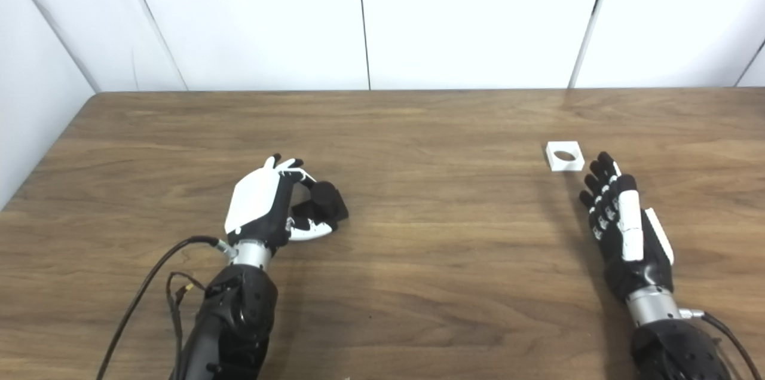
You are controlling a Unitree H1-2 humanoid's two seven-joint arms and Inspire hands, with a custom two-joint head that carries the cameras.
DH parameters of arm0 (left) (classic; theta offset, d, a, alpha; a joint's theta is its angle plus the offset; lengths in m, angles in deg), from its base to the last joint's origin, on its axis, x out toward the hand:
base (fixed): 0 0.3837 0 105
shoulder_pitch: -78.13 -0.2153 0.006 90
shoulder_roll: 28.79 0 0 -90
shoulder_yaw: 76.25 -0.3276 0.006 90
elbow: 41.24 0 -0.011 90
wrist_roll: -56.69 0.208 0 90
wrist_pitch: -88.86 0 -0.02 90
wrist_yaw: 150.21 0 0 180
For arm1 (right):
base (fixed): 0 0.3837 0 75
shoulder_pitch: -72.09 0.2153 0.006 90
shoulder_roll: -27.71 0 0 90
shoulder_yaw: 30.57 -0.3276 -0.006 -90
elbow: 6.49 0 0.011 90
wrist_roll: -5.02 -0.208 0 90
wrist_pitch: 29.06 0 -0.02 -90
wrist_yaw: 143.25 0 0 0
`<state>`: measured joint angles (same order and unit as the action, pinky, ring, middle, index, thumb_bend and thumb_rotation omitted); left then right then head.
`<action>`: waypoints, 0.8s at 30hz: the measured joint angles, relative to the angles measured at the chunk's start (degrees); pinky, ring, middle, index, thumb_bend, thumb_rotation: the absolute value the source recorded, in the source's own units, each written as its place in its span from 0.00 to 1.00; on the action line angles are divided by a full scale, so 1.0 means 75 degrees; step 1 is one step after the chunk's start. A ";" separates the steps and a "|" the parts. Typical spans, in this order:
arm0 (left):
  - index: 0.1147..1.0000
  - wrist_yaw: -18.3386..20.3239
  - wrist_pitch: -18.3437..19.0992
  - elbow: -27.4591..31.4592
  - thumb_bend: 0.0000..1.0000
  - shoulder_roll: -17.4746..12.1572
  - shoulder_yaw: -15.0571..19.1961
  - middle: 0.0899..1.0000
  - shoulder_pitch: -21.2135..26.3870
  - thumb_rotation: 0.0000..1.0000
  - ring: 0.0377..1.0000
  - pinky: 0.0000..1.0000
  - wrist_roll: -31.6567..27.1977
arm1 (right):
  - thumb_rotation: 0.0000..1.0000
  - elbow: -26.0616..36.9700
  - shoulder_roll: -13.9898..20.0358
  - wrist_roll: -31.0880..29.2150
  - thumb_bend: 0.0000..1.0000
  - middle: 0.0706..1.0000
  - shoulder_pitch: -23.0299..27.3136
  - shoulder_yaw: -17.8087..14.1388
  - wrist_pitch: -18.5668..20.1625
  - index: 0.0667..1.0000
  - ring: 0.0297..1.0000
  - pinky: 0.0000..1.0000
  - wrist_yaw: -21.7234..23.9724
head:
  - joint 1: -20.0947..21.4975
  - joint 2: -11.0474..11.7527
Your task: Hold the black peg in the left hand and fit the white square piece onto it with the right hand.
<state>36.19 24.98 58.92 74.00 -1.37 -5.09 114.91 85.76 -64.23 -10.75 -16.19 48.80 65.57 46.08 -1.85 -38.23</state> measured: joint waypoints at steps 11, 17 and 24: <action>0.42 -0.0020 -0.0094 0.0421 0.52 -0.0041 -0.0673 0.90 -0.0394 0.07 1.00 0.99 -0.0001 | 1.00 0.0034 -0.0034 -0.0005 0.59 1.00 -0.0020 0.0044 0.0010 1.00 1.00 1.00 -0.0040 | 0.0258 -0.0058; 0.43 -0.0004 -0.0194 0.0624 0.52 -0.0055 -0.0961 0.90 -0.0595 0.07 1.00 0.98 -0.0003 | 1.00 0.0106 -0.0078 0.0074 0.57 1.00 -0.0056 0.0083 0.0007 1.00 1.00 1.00 -0.0107 | 0.0316 -0.0082; 0.43 0.0158 -0.0192 0.0936 0.52 -0.0029 -0.1345 0.91 -0.0865 0.07 1.00 0.99 0.0011 | 1.00 0.0161 -0.0123 0.0038 0.59 1.00 -0.0086 0.0080 0.0071 1.00 1.00 1.00 -0.0119 | 0.0399 -0.0117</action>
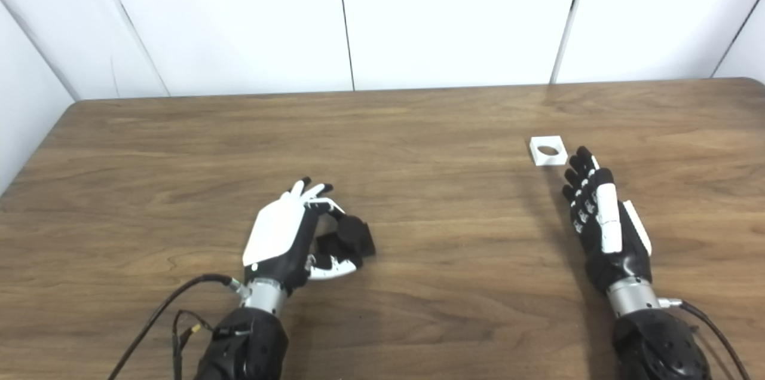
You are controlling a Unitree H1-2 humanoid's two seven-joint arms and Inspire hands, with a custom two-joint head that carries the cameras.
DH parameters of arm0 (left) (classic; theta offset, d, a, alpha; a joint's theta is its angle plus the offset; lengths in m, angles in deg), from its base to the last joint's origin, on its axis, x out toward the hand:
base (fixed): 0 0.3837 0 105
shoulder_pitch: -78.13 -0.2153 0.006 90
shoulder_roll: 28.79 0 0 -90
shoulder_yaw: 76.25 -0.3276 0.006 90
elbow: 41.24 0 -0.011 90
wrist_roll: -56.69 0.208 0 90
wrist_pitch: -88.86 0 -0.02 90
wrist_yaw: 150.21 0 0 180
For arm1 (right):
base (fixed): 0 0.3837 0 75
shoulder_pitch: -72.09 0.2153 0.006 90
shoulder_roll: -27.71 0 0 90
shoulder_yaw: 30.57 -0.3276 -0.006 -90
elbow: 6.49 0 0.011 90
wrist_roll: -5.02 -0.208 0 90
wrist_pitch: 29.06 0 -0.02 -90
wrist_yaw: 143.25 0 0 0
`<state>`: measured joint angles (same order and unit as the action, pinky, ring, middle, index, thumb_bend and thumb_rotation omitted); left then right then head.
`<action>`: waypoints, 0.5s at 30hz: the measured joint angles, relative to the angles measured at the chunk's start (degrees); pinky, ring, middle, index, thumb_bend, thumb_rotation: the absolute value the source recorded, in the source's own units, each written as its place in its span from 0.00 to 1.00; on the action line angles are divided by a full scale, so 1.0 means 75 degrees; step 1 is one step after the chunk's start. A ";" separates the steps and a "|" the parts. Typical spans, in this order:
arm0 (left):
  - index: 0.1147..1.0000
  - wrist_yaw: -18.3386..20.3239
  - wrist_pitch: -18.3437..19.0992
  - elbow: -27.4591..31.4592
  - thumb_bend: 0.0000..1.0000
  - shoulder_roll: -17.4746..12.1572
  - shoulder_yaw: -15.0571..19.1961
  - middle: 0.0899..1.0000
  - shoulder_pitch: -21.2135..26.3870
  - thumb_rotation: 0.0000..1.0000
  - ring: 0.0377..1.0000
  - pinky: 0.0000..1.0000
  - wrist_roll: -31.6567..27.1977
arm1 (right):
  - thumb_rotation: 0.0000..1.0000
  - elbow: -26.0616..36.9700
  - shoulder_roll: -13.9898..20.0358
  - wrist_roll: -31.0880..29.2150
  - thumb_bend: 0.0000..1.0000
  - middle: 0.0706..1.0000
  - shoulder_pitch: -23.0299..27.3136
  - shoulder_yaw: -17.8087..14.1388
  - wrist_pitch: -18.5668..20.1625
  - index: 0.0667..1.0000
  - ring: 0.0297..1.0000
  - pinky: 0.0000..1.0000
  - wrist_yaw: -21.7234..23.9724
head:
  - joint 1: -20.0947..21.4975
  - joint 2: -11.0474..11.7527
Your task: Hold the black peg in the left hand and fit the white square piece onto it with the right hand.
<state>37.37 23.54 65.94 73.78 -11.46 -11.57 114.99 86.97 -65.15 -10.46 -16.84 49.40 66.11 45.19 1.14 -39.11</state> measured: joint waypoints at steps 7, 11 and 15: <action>0.43 0.0210 -0.0148 0.0209 0.52 0.0025 -0.0336 0.91 -0.0213 0.07 1.00 0.98 -0.0068 | 1.00 0.0012 -0.0071 -0.0004 0.60 1.00 -0.0003 0.0001 0.0018 1.00 1.00 1.00 0.0001 | 0.0035 -0.0012; 0.43 0.0210 -0.0213 0.0211 0.52 0.0026 -0.0375 0.91 -0.0258 0.07 1.00 0.98 -0.0223 | 1.00 0.0012 -0.0073 -0.0002 0.61 1.00 -0.0003 0.0002 -0.0006 1.00 1.00 1.00 0.0003 | 0.0082 -0.0023; 0.43 0.0210 -0.0367 0.0211 0.52 0.0011 -0.0391 0.91 -0.0296 0.07 1.00 0.97 -0.0337 | 1.00 0.0013 -0.0074 0.0042 0.59 1.00 -0.0003 0.0016 -0.0015 1.00 1.00 1.00 0.0002 | 0.0094 -0.0012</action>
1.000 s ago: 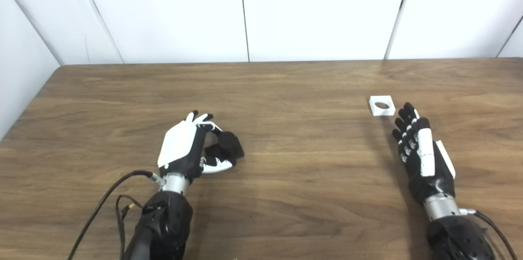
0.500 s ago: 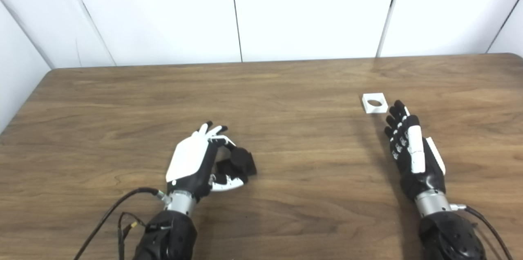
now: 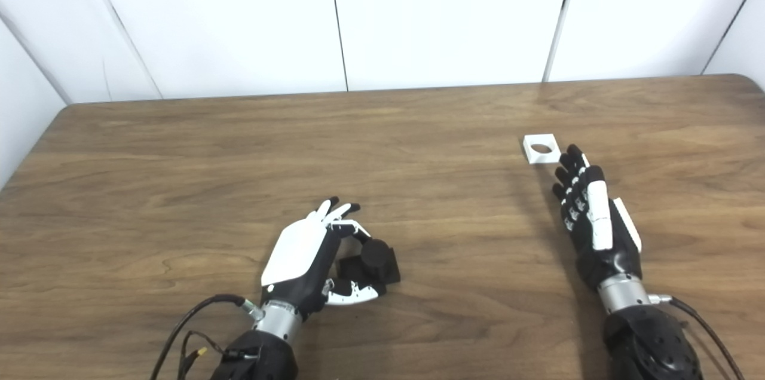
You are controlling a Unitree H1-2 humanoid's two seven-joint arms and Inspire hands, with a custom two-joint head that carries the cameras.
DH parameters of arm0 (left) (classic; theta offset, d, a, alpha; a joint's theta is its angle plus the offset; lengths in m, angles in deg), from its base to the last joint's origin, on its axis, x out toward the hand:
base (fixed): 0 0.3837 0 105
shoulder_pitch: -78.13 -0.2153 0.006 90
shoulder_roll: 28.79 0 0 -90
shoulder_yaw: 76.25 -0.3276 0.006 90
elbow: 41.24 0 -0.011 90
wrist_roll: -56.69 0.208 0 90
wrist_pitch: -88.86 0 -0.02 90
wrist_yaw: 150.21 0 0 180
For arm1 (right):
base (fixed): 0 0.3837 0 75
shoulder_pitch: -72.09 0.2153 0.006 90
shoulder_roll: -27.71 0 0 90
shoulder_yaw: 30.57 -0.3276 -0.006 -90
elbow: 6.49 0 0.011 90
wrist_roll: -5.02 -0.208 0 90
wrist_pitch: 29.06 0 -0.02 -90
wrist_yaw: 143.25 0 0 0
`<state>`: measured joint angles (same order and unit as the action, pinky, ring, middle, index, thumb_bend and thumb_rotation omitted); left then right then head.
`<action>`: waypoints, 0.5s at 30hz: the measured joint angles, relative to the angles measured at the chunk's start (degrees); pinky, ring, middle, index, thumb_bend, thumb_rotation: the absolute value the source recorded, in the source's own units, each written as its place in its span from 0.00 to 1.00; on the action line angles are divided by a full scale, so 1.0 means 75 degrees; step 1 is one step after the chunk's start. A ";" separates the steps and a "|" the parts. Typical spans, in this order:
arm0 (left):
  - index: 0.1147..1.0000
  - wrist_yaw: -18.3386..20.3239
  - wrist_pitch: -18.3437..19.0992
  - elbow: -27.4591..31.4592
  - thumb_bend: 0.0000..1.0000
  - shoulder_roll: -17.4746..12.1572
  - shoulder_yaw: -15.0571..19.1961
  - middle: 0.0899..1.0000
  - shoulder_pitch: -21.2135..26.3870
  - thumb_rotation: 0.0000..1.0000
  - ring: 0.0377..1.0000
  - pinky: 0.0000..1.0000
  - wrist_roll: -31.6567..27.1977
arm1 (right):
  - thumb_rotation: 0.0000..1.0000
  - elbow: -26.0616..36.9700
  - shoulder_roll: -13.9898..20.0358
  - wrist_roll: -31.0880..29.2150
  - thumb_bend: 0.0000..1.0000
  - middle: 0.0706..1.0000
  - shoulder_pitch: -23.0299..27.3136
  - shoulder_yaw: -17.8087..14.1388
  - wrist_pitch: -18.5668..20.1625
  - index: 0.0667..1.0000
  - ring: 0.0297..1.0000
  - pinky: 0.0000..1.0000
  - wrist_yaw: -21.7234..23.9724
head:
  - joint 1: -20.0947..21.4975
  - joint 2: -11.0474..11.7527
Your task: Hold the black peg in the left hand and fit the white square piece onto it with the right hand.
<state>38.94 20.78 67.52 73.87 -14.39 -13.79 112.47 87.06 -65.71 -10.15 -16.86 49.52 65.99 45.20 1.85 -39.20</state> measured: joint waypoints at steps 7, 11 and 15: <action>0.43 0.0003 -0.0058 -0.0001 0.52 -0.0008 -0.0007 0.92 -0.0014 0.07 1.00 0.98 -0.0006 | 1.00 0.0000 -0.0007 0.0006 0.59 1.00 0.0000 -0.0003 -0.0002 1.00 1.00 1.00 0.0001 | 0.0000 -0.0023; 0.43 0.0006 -0.0060 -0.0002 0.52 -0.0017 -0.0006 0.92 -0.0012 0.07 1.00 0.98 -0.0004 | 1.00 0.0001 -0.0003 0.0005 0.58 1.00 -0.0001 -0.0002 -0.0002 1.00 1.00 1.00 0.0002 | 0.0012 -0.0011; 0.43 0.0006 -0.0069 -0.0002 0.52 -0.0024 -0.0006 0.91 -0.0009 0.07 1.00 0.99 -0.0004 | 0.98 0.0005 -0.0002 -0.0007 0.61 1.00 -0.0001 -0.0002 0.0003 1.00 1.00 1.00 0.0002 | 0.0000 -0.0012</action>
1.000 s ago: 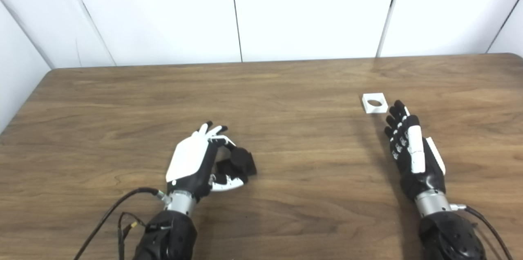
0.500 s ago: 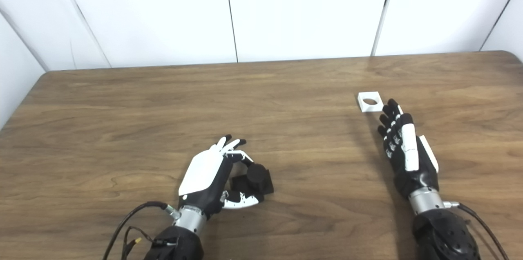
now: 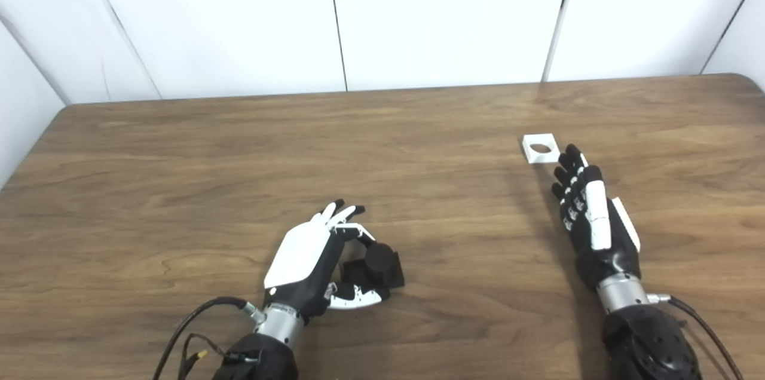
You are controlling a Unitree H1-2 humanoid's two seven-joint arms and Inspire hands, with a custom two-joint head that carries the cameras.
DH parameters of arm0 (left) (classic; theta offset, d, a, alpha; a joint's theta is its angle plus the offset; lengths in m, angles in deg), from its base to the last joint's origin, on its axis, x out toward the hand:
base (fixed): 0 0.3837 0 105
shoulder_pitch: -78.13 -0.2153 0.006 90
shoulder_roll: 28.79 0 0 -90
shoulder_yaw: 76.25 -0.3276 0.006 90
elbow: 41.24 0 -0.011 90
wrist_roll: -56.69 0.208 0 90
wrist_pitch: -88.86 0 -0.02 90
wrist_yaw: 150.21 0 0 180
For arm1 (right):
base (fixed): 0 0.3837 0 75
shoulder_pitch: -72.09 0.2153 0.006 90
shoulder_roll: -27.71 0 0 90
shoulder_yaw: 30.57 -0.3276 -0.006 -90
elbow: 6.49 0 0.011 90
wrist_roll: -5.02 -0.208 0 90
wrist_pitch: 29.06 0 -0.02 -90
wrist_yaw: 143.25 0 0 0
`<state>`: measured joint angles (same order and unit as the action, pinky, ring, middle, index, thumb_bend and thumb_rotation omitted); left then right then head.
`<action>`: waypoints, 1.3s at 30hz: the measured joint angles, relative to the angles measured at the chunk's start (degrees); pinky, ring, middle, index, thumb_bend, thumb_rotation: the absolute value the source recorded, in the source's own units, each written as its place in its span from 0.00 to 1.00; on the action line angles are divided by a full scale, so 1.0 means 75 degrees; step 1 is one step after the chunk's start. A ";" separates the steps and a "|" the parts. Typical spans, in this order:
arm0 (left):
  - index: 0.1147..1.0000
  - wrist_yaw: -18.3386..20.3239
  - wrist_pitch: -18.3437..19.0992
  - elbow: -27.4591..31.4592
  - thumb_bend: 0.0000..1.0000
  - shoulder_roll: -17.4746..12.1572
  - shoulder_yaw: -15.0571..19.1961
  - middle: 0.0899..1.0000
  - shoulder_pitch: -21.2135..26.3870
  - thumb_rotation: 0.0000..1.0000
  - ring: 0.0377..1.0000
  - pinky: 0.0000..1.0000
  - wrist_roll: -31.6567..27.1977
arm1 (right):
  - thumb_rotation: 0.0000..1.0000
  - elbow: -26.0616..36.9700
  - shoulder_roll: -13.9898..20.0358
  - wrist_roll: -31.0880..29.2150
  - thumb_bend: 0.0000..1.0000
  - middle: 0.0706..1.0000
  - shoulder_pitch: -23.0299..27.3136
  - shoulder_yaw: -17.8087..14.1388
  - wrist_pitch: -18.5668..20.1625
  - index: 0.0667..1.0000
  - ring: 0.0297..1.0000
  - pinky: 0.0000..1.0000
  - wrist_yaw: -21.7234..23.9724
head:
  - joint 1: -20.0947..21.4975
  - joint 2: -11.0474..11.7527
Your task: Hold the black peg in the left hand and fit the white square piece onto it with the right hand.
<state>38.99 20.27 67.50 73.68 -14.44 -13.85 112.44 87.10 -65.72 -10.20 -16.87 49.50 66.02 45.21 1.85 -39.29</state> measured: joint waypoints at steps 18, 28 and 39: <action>0.43 -0.0008 0.0001 -0.0025 0.52 -0.0012 0.0013 0.92 0.0016 0.07 1.00 1.00 -0.0152 | 0.83 0.0354 -0.0055 0.0274 0.65 1.00 0.0122 0.0043 0.0509 1.00 1.00 1.00 -0.0310 | 0.0105 0.0023; 0.43 -0.0018 -0.0015 -0.0066 0.52 -0.0017 0.0023 0.92 0.0040 0.07 1.00 1.00 -0.0161 | 0.55 0.0548 0.0536 0.0951 0.69 1.00 0.0886 0.0086 0.0582 1.00 1.00 1.00 -0.0291 | 0.0234 0.0059; 0.43 -0.0034 -0.0046 -0.0138 0.52 -0.0025 0.0082 0.92 0.0080 0.07 1.00 1.00 -0.0218 | 0.36 0.0504 0.1559 0.2714 0.77 1.00 0.1542 0.0604 0.0600 1.00 1.00 1.00 -0.0271 | 0.0211 0.0082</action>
<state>38.73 19.92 66.46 73.50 -13.83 -13.26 110.80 90.87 -54.03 10.16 -5.31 54.03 70.52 43.18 3.43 -38.67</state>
